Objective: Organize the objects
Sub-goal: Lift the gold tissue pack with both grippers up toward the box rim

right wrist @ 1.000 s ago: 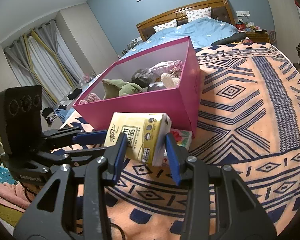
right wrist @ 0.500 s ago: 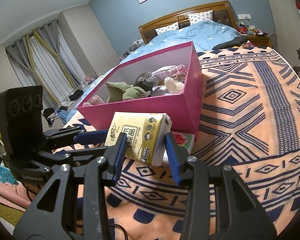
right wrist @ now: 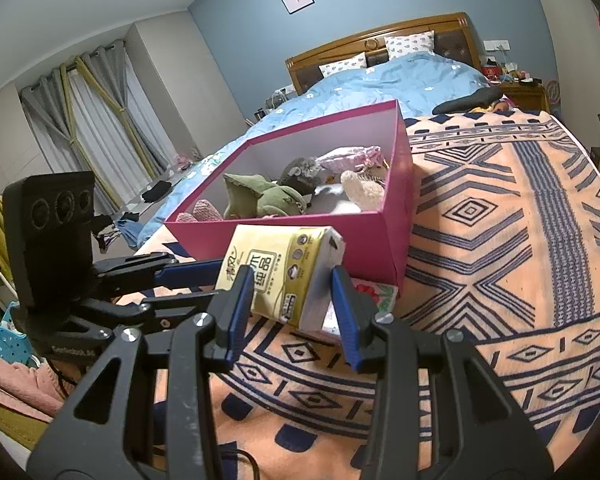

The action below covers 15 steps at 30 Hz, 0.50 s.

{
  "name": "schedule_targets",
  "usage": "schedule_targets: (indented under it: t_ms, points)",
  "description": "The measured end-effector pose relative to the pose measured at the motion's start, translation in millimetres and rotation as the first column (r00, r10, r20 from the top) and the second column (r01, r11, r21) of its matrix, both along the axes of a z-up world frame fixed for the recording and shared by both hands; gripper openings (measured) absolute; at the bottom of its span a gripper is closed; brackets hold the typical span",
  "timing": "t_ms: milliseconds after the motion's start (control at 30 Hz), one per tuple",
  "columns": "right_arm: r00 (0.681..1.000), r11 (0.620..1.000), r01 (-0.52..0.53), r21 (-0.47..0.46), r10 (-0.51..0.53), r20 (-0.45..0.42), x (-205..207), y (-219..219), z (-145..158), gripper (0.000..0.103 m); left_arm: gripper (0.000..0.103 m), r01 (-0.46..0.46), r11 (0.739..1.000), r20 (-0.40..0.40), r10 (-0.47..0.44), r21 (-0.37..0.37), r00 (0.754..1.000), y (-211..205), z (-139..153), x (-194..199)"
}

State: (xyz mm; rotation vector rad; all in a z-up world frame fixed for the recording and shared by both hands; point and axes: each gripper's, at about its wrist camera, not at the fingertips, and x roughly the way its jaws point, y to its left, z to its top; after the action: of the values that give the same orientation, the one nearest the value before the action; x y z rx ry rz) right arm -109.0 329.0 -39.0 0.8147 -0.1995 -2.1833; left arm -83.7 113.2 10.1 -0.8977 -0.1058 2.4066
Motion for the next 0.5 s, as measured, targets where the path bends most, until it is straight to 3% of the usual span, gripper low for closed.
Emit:
schedule_targets:
  t_ms: [500]
  points:
    - [0.999, 1.0, -0.021, 0.007, 0.021, -0.03, -10.4, -8.4, 14.4, 0.043, 0.042, -0.018, 1.0, -0.039, 0.018, -0.018, 0.999, -4.5, 13.1, -5.7]
